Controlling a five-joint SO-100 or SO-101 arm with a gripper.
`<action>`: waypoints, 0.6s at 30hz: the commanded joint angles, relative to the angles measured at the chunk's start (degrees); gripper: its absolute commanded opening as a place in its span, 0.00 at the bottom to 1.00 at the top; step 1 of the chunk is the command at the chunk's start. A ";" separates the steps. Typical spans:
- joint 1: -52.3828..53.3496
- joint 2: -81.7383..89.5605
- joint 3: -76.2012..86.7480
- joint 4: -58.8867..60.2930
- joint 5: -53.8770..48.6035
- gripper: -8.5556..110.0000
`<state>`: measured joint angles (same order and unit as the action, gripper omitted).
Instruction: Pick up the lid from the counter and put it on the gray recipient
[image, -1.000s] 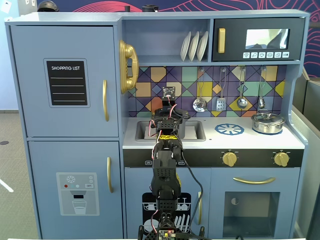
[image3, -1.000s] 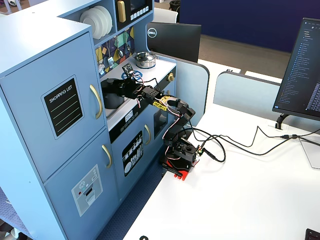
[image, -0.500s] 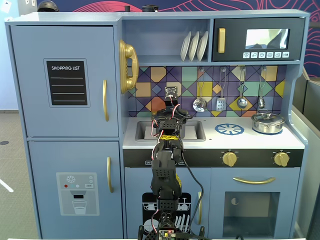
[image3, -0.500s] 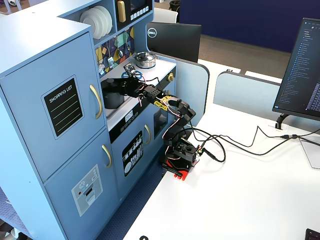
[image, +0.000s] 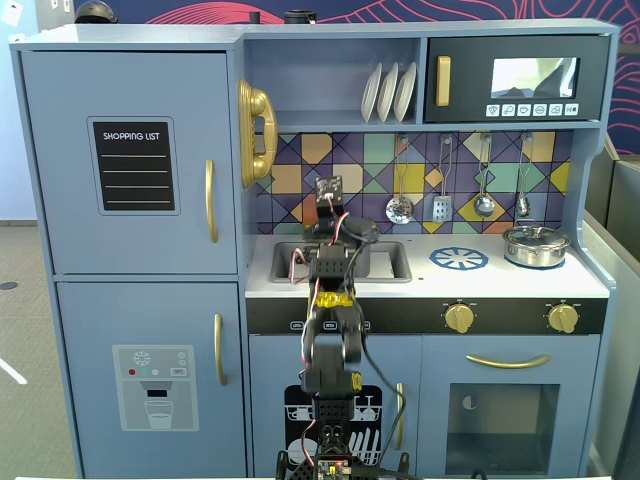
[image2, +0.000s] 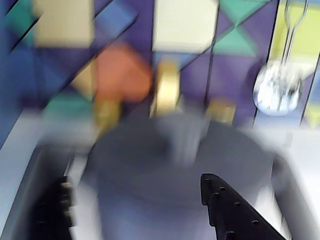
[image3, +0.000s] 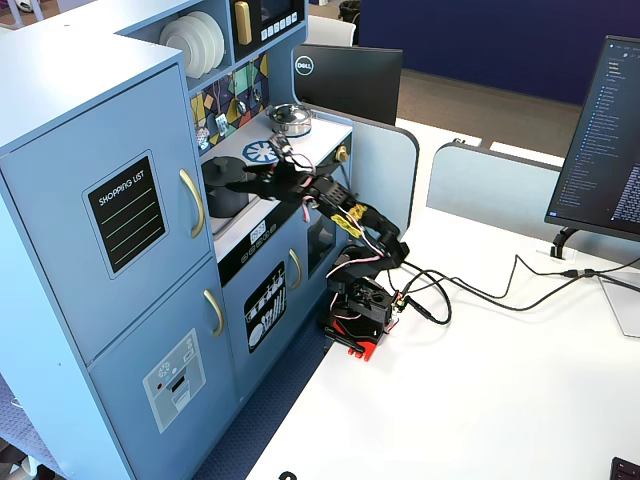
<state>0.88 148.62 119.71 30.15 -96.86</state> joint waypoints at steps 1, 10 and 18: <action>-1.49 15.64 3.60 10.28 1.58 0.17; -0.53 29.79 19.78 28.56 6.68 0.07; -2.46 30.06 44.12 23.20 12.57 0.07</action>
<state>-0.18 177.63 158.20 56.60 -86.84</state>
